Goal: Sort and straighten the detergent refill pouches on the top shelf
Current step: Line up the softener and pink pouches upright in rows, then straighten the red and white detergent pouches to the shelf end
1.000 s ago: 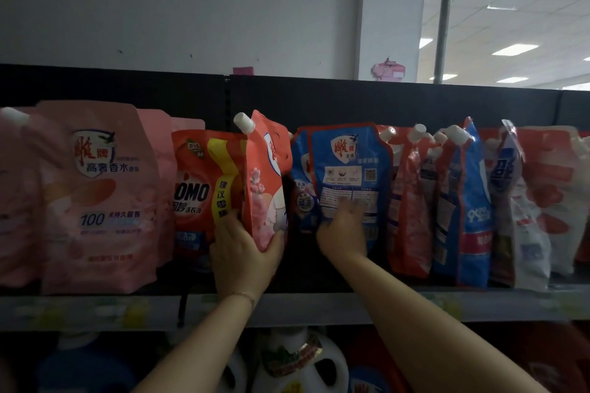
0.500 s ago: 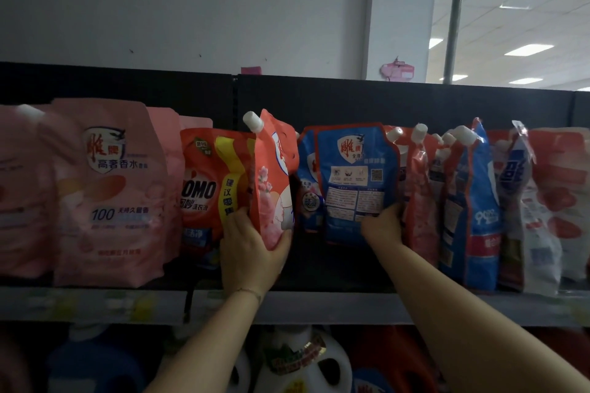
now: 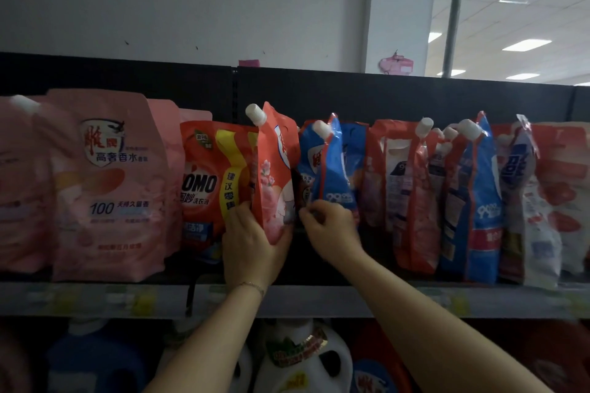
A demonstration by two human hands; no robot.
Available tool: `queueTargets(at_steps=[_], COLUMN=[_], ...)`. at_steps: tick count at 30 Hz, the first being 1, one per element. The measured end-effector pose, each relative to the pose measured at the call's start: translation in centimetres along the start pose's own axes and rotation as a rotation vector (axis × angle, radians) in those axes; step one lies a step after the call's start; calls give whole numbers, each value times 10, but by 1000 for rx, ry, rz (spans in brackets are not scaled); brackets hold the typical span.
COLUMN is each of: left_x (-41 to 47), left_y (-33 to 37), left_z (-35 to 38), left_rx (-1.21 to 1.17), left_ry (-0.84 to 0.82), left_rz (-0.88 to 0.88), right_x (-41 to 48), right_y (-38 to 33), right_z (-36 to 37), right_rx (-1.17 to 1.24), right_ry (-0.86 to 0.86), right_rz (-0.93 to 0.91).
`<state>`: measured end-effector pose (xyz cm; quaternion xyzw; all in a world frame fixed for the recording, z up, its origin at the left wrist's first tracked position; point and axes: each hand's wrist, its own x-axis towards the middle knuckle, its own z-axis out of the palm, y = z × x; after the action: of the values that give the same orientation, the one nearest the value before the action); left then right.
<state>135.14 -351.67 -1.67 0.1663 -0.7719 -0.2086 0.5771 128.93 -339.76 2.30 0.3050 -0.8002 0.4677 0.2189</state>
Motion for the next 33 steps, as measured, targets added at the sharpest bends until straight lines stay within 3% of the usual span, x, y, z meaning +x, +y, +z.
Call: queueTargets(at_steps=[2,6,8,13,15,21,26,29,33], left_x=[0,0,0,1,1,0,0,0,0], left_y=[-1,0,0,1,0,3,2,2,1], left_z=[0,-1,-1,0,-1,-3,-3,-2,-1], left_rx=[1,-4,-3,3,0,-3,-9,-12,-5], left_ry=[-2,-5,-4,-3,-9,-25,-25,-12,-5], left_rz=[3,2,2,4,-1,-13,-5,4,10], right_x=[-1,18,28,52,52,11,16,26,33], right_y=[-3,17,33,41,40,39,31,29,28], right_z=[2,-8,-11,-23,-26,-15,-30,-24,-2], right_rx=[10,224,292,113,38,-413,-637,-655,-435], right_ry=[54,318,285,-78,-126,162,186,221,186], right_rz=[-65,172,240,220,206,133,79,89,170])
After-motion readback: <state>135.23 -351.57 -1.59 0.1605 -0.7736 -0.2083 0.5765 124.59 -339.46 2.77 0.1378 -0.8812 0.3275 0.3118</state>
